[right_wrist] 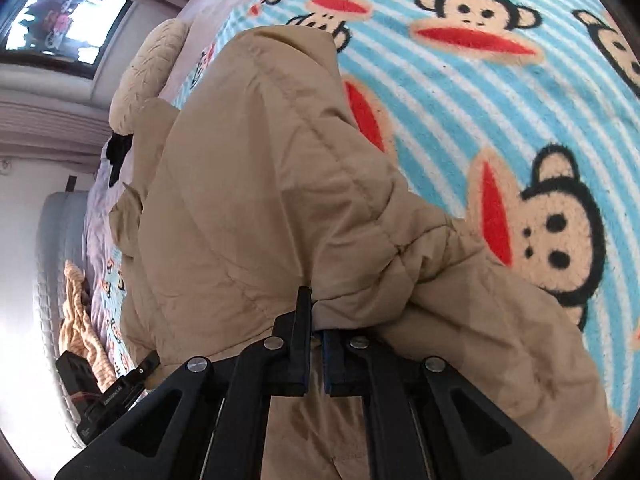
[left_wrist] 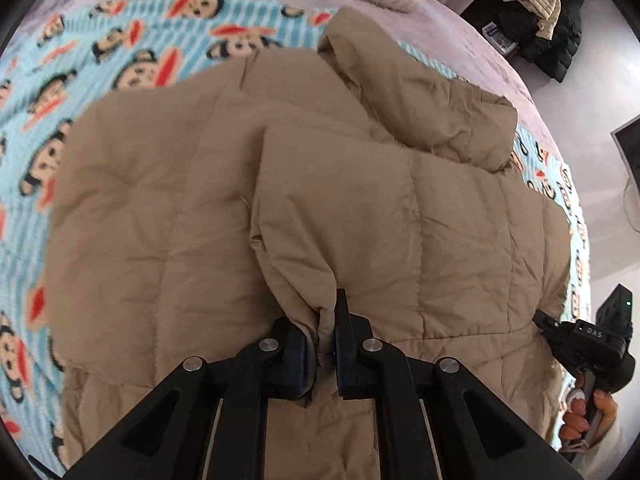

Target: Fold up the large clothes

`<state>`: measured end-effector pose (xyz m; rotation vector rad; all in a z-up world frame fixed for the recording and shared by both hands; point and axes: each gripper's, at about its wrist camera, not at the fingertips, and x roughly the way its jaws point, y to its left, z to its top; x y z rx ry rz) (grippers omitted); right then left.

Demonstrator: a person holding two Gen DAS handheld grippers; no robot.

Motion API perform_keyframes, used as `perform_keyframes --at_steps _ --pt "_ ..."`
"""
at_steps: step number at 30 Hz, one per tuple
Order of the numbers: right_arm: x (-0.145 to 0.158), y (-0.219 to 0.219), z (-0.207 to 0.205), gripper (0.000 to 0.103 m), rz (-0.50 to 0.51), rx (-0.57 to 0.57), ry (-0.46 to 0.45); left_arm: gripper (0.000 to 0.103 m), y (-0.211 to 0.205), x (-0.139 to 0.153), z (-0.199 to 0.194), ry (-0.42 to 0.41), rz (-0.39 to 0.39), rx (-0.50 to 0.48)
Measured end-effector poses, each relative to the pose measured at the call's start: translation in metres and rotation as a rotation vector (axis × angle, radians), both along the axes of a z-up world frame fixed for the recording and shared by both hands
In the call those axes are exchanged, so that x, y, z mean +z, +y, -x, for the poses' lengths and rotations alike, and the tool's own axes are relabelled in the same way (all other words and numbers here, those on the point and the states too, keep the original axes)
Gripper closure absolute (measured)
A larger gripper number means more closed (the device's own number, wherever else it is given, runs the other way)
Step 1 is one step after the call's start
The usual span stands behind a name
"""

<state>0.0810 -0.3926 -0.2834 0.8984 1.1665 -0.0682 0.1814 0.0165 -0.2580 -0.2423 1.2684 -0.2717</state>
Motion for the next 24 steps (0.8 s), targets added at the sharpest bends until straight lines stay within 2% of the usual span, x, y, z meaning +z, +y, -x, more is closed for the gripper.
perform_keyframes --at_steps 3,6,7,8,9,10,13,16,18,21,24 --pt "0.007 -0.002 -0.006 0.097 0.017 0.043 0.009 0.091 0.005 0.014 0.004 -0.023 -0.017 0.024" --pt "0.022 0.003 -0.005 0.090 0.043 0.134 0.039 0.063 0.019 0.037 0.013 -0.078 -0.108 0.086" --pt "0.027 0.005 -0.005 0.083 0.052 0.154 0.041 0.058 0.023 0.045 0.014 -0.099 -0.132 0.097" --pt "0.035 0.006 0.001 0.073 0.066 0.179 0.033 0.058 0.028 0.054 0.016 -0.121 -0.143 0.108" --pt "0.043 0.006 0.004 0.067 0.079 0.195 0.021 0.058 0.036 0.061 0.016 -0.131 -0.139 0.115" --pt "0.053 0.005 0.007 0.064 0.101 0.207 0.001 0.058 0.038 0.067 0.016 -0.139 -0.131 0.119" --pt "0.082 -0.004 0.010 0.064 0.194 0.220 -0.091 0.058 0.028 0.076 0.009 -0.153 -0.104 0.074" --pt "0.085 -0.017 -0.008 0.068 0.238 0.200 -0.104 0.058 0.000 0.068 -0.001 -0.143 -0.101 -0.007" --pt "0.076 -0.022 -0.024 0.074 0.240 0.195 -0.098 0.058 -0.017 0.049 -0.004 -0.128 -0.116 -0.035" --pt "0.051 -0.022 -0.041 0.076 0.259 0.212 -0.053 0.058 -0.027 0.007 -0.013 -0.064 -0.214 -0.017" --pt "0.026 -0.017 -0.048 0.078 0.282 0.235 -0.018 0.057 -0.018 -0.015 -0.017 -0.060 -0.150 0.006"
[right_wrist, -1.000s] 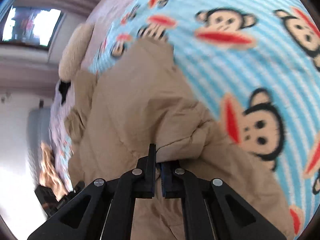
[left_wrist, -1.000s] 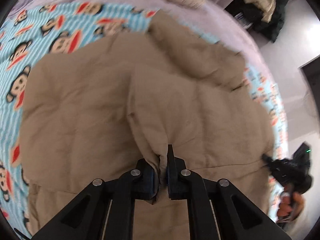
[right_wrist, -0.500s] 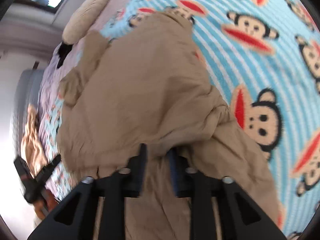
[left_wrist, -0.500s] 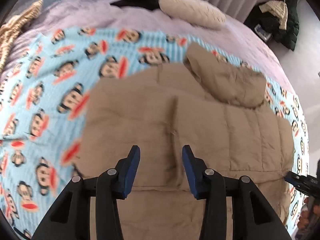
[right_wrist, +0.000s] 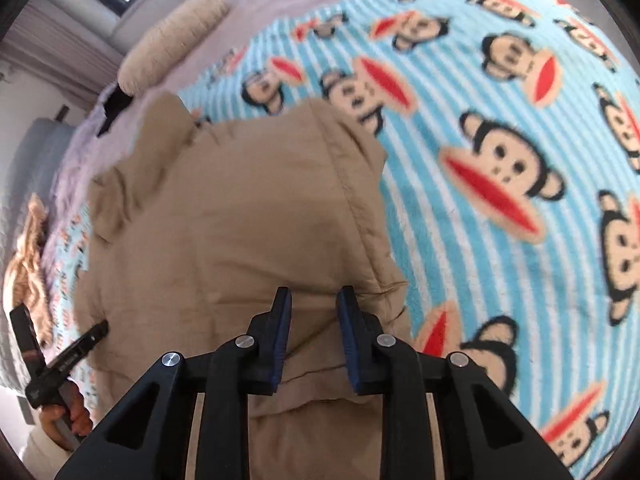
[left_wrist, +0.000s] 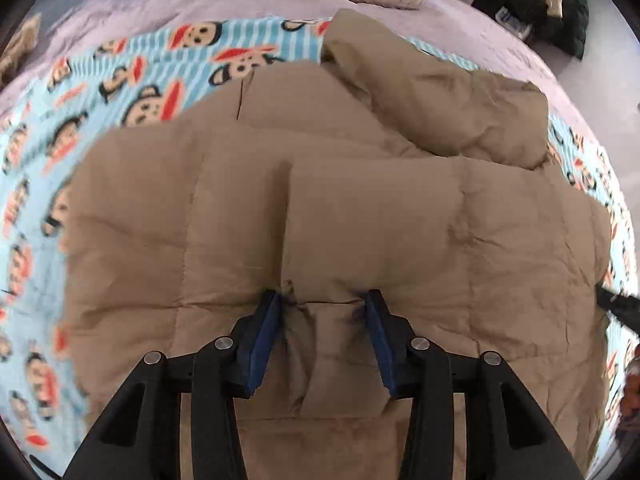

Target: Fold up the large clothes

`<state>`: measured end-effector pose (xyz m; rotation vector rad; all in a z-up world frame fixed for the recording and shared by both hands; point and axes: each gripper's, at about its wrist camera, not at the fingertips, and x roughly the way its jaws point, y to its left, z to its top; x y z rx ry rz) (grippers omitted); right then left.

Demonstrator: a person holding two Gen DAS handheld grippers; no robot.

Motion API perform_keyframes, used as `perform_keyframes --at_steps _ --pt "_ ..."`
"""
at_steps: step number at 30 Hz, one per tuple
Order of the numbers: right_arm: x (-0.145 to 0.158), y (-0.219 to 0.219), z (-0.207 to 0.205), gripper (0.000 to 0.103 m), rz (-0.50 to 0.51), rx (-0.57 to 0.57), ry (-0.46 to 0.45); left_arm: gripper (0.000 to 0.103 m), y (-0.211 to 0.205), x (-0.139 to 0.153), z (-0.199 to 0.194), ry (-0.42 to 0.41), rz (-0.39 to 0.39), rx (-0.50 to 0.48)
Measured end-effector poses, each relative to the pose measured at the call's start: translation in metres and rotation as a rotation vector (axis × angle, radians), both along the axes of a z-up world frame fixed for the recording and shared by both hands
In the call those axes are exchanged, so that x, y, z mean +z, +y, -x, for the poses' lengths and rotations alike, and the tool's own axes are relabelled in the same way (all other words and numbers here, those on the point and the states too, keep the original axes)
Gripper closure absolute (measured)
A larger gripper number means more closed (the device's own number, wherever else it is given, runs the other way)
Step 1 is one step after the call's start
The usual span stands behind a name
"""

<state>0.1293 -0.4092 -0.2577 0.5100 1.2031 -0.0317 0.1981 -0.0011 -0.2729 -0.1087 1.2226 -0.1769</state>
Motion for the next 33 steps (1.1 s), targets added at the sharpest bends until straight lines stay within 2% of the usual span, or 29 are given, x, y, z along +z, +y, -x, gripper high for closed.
perform_keyframes --at_steps 4,10,12,14,15,21,24,27,29,33 --pt "-0.011 0.008 0.000 0.079 0.038 0.011 -0.013 0.057 0.000 0.000 -0.004 0.014 -0.005 0.015" --pt "0.012 0.009 0.004 0.075 0.053 0.026 0.000 0.057 0.006 0.036 0.009 -0.022 -0.063 0.068" --pt "0.022 0.007 0.013 0.071 0.033 0.025 -0.009 0.057 0.010 0.049 0.019 -0.034 -0.062 0.077" --pt "0.031 0.005 0.022 0.060 0.014 0.023 -0.013 0.057 0.012 0.064 0.033 -0.045 -0.083 0.082" --pt "0.036 0.005 0.028 0.057 0.003 0.024 -0.013 0.057 0.011 0.068 0.037 -0.050 -0.090 0.084" --pt "0.050 0.011 0.054 0.051 -0.047 0.046 0.026 0.057 0.007 0.102 0.077 -0.078 -0.144 0.102" --pt "0.058 0.014 0.063 0.047 -0.056 0.051 0.034 0.056 0.007 0.114 0.090 -0.059 -0.117 0.124" --pt "0.068 0.014 0.070 0.047 -0.069 0.056 0.039 0.013 0.006 0.126 0.104 -0.070 -0.120 0.138" --pt "0.076 0.014 0.074 0.047 -0.069 0.063 0.034 0.012 0.004 0.137 0.114 -0.093 -0.133 0.142" --pt "0.091 0.016 0.080 0.047 -0.072 0.079 0.023 0.012 0.004 0.149 0.126 -0.068 -0.126 0.170"
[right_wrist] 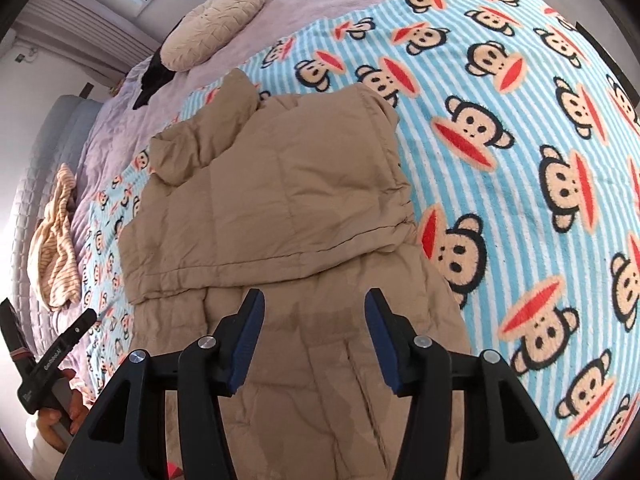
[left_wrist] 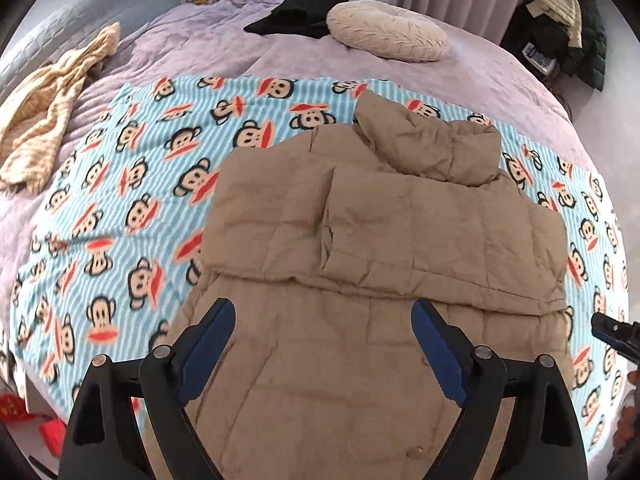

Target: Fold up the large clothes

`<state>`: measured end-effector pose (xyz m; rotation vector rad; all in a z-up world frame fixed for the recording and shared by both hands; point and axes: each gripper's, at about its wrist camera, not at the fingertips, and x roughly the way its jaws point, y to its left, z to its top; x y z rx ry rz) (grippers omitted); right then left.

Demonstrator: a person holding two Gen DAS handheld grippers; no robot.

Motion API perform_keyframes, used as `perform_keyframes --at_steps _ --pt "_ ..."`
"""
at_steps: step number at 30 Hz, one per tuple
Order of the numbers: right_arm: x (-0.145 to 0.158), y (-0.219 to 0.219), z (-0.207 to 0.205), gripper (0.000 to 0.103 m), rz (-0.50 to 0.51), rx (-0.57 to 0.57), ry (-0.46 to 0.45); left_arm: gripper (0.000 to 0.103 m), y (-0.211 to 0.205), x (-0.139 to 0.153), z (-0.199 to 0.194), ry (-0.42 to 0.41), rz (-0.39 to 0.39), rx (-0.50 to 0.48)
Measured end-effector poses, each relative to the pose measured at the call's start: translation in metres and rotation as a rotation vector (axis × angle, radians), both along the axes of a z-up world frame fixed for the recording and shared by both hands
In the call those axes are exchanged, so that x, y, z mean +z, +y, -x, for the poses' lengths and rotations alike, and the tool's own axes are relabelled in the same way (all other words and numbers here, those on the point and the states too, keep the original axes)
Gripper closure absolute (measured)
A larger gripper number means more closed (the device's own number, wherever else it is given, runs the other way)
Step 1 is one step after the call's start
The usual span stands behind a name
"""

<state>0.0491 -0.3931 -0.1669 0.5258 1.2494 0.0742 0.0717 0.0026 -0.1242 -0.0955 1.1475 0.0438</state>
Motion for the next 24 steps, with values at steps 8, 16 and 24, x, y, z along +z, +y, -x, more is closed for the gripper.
perform_keyframes --at_steps 8,16,24 --pt "0.028 0.010 0.020 0.029 -0.021 0.047 -0.035 0.012 -0.003 0.025 0.037 0.010 -0.046 0.029" --pt "0.041 0.008 0.040 0.017 -0.035 0.032 -0.026 0.000 -0.006 0.042 0.070 0.022 -0.036 0.017" --pt "0.057 0.015 0.061 0.017 -0.029 -0.019 -0.053 0.000 -0.002 0.048 0.081 0.017 -0.012 -0.025"
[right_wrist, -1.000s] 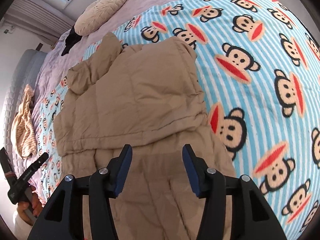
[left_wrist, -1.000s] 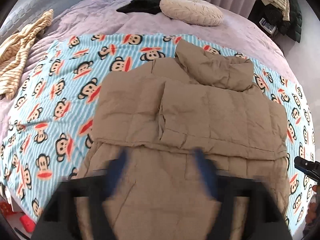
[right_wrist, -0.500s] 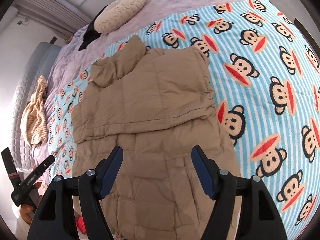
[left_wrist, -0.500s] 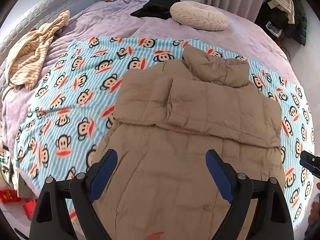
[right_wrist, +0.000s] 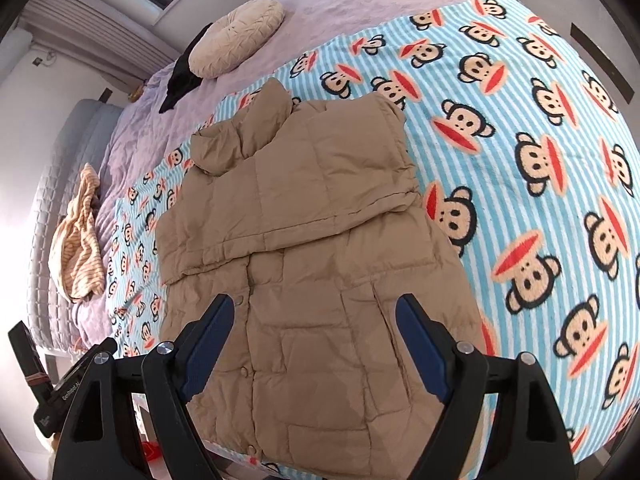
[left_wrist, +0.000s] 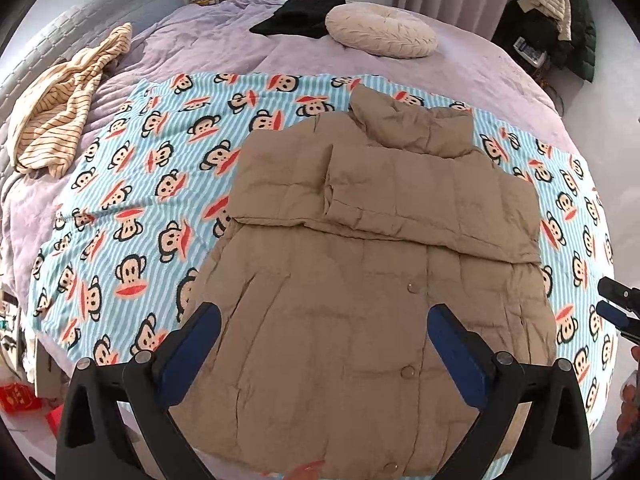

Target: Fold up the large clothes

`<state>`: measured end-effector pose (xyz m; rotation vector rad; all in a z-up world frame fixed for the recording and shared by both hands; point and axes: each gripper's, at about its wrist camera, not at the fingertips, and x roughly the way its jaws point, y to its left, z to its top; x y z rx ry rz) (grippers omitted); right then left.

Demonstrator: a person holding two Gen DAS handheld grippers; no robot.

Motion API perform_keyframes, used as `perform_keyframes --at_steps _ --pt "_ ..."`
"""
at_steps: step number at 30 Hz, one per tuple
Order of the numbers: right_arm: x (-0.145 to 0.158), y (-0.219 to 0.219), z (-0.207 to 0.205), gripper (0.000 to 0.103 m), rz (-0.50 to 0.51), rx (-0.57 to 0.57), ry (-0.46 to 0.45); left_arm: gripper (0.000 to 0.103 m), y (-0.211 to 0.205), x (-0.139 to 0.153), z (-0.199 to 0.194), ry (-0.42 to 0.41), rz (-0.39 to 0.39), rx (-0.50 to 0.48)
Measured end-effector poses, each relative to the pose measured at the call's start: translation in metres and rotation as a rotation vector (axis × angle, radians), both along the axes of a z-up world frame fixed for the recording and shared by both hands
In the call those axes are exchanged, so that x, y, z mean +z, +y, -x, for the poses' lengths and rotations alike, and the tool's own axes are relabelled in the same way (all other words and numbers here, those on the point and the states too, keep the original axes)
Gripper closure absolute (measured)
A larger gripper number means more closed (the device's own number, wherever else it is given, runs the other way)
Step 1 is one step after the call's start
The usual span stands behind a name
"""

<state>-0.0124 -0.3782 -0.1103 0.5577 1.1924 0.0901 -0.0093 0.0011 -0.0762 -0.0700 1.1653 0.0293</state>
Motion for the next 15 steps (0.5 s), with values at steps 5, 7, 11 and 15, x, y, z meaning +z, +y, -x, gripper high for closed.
perform_keyframes --at_steps 5,7,11,15 --pt "0.004 0.013 0.021 0.000 -0.001 -0.059 -0.016 0.000 0.014 -0.009 0.015 0.026 0.014 -0.026" --pt "0.003 0.020 0.033 0.000 0.005 -0.080 -0.019 0.000 0.022 -0.015 0.024 0.037 0.020 -0.032" --pt "-0.004 0.033 0.056 0.000 0.006 -0.114 -0.003 0.000 0.040 -0.032 0.044 0.077 0.020 -0.038" --pt "-0.022 0.038 0.084 0.000 -0.042 -0.167 0.072 0.000 0.063 -0.044 0.063 0.102 0.012 -0.031"
